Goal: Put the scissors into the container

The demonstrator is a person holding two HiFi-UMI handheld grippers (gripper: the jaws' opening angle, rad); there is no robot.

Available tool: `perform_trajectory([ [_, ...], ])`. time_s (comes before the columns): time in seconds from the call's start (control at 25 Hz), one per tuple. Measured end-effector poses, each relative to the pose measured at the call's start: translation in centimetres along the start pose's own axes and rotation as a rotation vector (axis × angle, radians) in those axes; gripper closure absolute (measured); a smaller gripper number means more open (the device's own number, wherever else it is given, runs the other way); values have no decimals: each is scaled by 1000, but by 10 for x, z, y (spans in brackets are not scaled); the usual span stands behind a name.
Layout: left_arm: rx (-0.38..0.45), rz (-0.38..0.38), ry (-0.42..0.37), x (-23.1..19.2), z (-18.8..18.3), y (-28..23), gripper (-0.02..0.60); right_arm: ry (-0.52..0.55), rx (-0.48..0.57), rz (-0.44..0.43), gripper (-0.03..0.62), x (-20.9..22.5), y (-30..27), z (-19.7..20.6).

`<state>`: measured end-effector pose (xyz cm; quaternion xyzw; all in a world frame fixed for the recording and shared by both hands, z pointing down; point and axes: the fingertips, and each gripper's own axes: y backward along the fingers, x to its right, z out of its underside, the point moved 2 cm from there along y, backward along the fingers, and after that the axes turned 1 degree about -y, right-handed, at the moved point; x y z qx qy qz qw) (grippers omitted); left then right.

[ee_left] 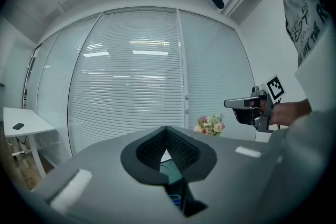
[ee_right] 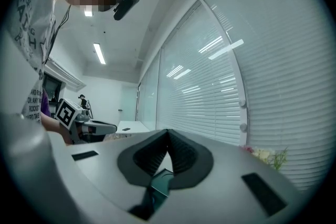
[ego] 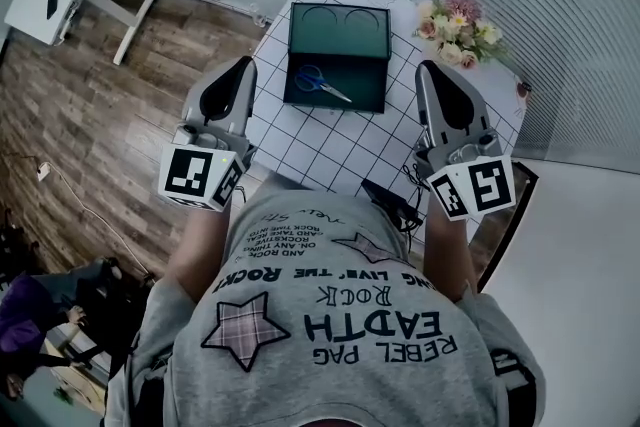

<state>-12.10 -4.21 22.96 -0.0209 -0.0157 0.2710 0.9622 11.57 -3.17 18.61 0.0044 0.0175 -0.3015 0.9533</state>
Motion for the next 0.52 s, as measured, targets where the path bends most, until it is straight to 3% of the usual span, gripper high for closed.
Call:
perform_trajectory([
  [0.52,-7,3,8,4,6,-2,572,8,-12,3,580,0,2,6],
])
